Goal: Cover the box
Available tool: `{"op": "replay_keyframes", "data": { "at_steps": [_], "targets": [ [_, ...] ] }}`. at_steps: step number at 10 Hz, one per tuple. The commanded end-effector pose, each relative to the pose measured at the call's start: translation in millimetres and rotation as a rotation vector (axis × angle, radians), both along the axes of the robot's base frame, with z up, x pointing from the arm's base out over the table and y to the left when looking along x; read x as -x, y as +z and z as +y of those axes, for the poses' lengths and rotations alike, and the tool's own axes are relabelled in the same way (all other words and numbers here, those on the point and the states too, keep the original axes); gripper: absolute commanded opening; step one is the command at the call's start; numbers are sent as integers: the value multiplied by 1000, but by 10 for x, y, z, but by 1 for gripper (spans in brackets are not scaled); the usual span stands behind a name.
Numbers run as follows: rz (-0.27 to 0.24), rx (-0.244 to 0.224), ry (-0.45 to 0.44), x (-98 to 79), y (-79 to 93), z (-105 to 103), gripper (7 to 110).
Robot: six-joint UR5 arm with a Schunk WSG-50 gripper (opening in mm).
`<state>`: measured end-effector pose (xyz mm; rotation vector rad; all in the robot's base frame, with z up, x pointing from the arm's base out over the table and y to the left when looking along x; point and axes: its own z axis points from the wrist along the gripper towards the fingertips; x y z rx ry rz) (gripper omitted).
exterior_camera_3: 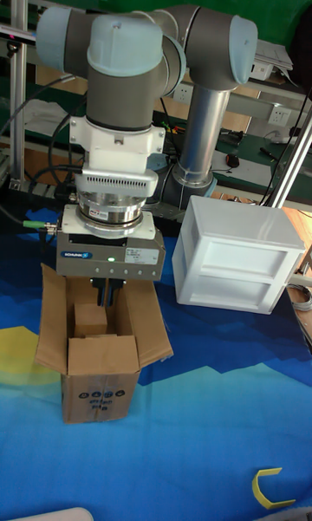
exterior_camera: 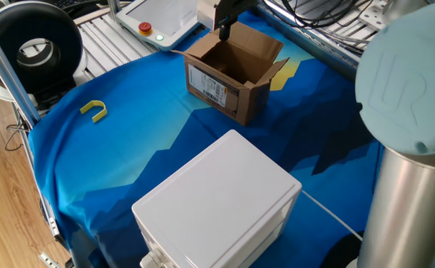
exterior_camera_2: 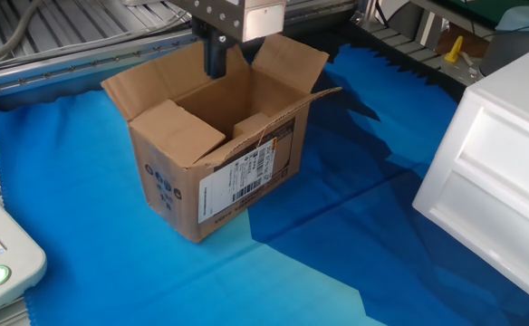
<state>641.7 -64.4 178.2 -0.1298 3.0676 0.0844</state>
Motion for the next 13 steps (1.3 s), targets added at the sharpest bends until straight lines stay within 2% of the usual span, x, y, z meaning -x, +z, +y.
{"op": "replay_keyframes", "data": {
  "at_steps": [1,2,3,4,5,7,8,11,12,13],
  "targets": [
    [71,13,50,191,6,-37,7],
    [99,25,121,269,7,-68,7],
    [149,2,188,688,64,-213,7],
    [199,-9,215,1053,69,-357,7],
    [227,-13,235,1296,44,-504,7],
    [254,18,217,1430,21,-695,7],
    [290,28,236,1535,24,-745,7],
    [507,5,248,2073,158,-770,7],
    [537,8,243,2127,139,-772,7],
    [536,23,233,2084,50,-788,7]
  ]
}}
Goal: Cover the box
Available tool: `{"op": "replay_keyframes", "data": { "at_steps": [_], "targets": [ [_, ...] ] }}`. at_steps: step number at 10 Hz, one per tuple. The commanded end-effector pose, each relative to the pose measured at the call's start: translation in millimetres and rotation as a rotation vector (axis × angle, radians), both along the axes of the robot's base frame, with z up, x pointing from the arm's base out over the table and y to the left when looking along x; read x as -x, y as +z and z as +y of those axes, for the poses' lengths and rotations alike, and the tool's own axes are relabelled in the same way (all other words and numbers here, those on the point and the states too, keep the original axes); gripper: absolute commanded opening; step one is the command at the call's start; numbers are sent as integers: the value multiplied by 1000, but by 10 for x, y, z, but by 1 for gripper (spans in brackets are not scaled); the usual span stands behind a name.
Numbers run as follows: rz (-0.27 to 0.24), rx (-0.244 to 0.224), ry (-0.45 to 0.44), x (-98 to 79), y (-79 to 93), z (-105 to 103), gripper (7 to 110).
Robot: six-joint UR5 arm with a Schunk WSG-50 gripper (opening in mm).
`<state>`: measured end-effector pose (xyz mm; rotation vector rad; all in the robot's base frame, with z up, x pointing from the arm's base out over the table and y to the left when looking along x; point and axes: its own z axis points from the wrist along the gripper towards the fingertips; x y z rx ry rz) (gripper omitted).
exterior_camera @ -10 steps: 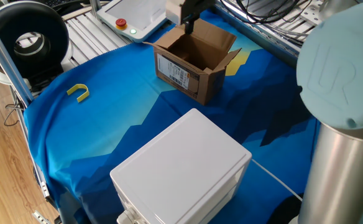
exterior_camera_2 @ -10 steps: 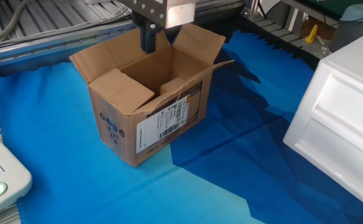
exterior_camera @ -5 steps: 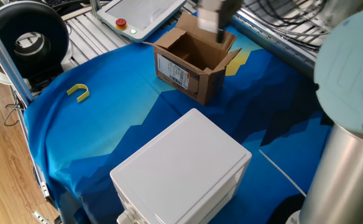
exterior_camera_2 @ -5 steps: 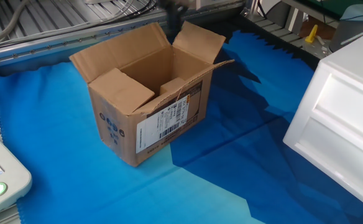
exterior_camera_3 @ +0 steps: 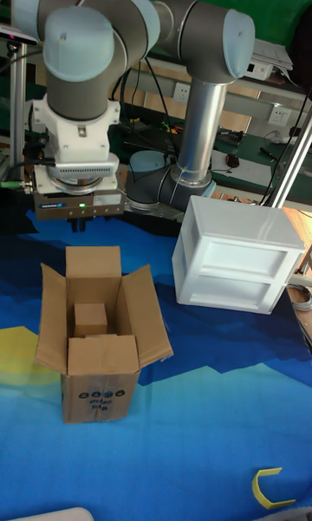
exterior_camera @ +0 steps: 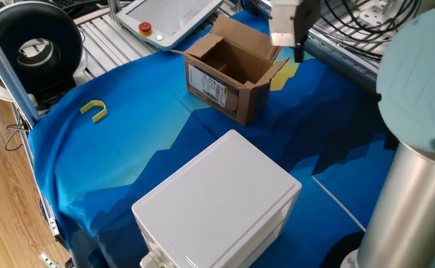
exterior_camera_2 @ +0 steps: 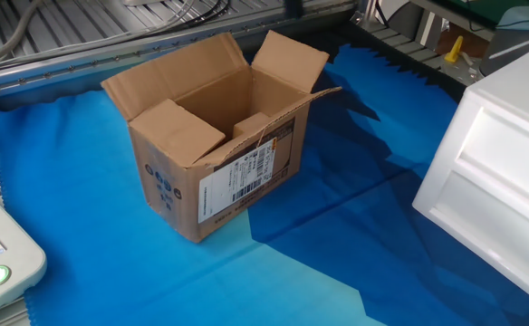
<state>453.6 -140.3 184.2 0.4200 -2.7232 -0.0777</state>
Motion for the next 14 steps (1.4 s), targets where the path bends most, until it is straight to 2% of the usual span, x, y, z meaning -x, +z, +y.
{"op": "replay_keyframes", "data": {
  "at_steps": [1,3,4,6,8,9,11,12,14],
  "targets": [
    [85,-4,1,152,-105,4,7],
    [-14,-35,-45,-198,-368,130,7],
    [-42,-42,-49,-352,-440,166,7],
    [-57,-40,-68,-472,-417,251,7],
    [-100,-33,-102,-638,-287,346,7],
    [-142,-47,-119,-775,-223,425,7],
    [-287,-107,-128,-1188,-187,575,7],
    [-342,-116,-133,-1343,-209,593,7],
    [-420,-124,-158,-1628,-194,665,7]
  ]
}}
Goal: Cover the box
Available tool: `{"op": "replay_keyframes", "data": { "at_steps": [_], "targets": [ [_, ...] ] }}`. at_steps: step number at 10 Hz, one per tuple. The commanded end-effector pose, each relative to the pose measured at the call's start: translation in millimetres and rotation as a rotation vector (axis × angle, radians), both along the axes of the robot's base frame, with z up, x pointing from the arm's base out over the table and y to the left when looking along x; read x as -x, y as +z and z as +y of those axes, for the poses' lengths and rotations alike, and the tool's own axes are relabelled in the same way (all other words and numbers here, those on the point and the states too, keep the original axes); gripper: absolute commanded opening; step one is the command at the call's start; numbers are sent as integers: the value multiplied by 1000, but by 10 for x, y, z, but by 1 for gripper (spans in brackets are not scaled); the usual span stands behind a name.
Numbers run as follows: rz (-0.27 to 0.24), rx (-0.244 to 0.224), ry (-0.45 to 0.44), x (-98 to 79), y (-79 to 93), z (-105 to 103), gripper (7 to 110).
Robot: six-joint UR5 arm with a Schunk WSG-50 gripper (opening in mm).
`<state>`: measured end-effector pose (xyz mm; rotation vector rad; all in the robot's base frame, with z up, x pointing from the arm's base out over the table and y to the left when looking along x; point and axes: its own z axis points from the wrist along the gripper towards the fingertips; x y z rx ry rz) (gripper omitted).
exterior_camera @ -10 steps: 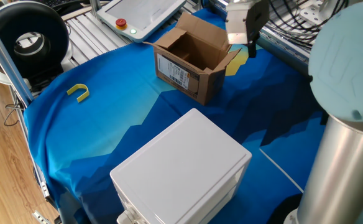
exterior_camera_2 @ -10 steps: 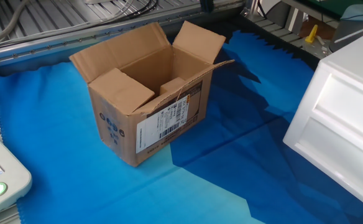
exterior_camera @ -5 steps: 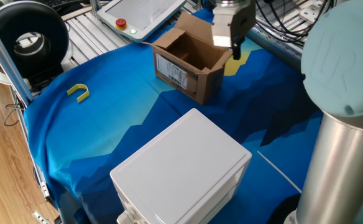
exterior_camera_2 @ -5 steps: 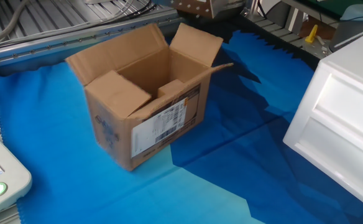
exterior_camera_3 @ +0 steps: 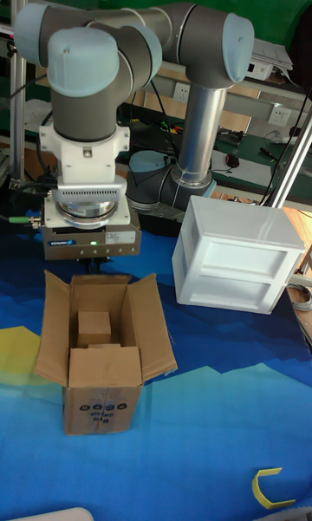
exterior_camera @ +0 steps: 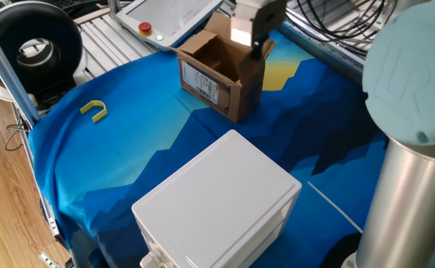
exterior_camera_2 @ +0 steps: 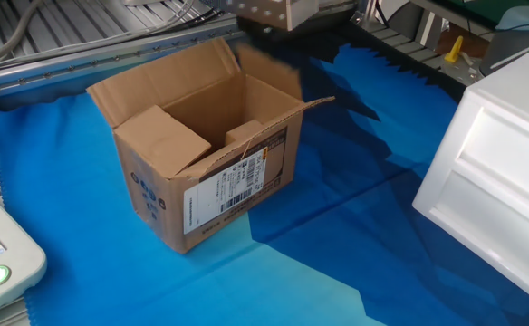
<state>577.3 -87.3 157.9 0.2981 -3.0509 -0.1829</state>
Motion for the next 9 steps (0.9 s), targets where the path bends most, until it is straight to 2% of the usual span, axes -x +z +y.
{"op": "replay_keyframes", "data": {
  "at_steps": [1,2,3,4,5,6,7,8,9],
  "targets": [
    [-171,-24,-43,-595,87,161,7],
    [-196,-21,-45,-751,35,191,7],
    [-188,-44,-27,-794,-101,236,7],
    [-170,-44,-15,-789,-235,243,7],
    [-144,-27,-23,-722,-258,245,7],
    [-114,0,-43,-580,-87,234,7],
    [-86,38,-58,-417,164,186,7],
    [-70,77,-58,-269,326,108,7],
    [-31,86,-66,-74,422,84,7]
  ]
}}
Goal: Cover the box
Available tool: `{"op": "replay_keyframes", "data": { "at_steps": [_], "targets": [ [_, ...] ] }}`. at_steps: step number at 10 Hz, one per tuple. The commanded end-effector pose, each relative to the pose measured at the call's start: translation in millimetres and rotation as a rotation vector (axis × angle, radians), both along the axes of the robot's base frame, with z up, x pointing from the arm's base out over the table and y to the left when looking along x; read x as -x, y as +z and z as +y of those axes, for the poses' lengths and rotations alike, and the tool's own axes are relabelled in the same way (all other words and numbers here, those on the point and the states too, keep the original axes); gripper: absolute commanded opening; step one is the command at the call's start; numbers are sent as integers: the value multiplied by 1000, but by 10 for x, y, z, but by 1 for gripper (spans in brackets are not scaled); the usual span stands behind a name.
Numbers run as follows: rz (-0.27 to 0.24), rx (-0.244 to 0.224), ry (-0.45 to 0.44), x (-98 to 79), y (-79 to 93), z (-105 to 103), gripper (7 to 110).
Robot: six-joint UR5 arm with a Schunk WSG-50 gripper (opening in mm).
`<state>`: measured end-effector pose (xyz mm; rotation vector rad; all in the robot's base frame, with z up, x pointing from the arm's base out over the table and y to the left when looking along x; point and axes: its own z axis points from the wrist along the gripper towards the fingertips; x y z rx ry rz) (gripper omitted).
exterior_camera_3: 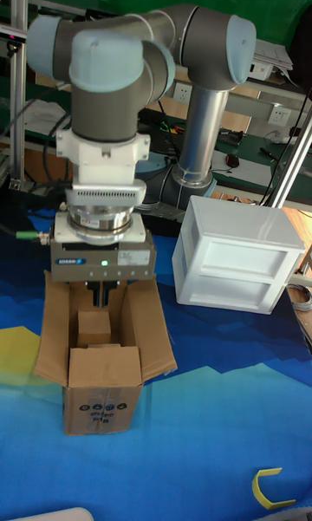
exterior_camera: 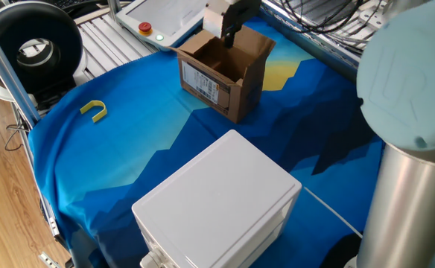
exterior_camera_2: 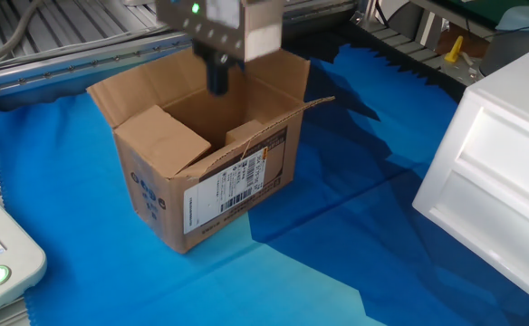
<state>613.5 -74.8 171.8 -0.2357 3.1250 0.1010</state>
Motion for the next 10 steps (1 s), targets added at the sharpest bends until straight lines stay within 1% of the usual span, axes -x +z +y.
{"op": "replay_keyframes", "data": {
  "at_steps": [1,2,3,4,5,6,7,8,9,10],
  "targets": [
    [143,95,-23,593,361,-204,7],
    [265,135,-1,909,397,-330,7],
    [370,128,9,1152,350,-342,7],
    [397,110,17,1224,206,-334,7],
    [396,98,26,1232,18,-356,7],
    [389,77,35,1215,-110,-336,7],
    [367,64,28,1151,-181,-289,7],
    [346,71,24,1082,-220,-277,7],
    [303,77,18,951,-263,-265,7],
    [194,58,-20,656,-310,-183,7]
  ]
}}
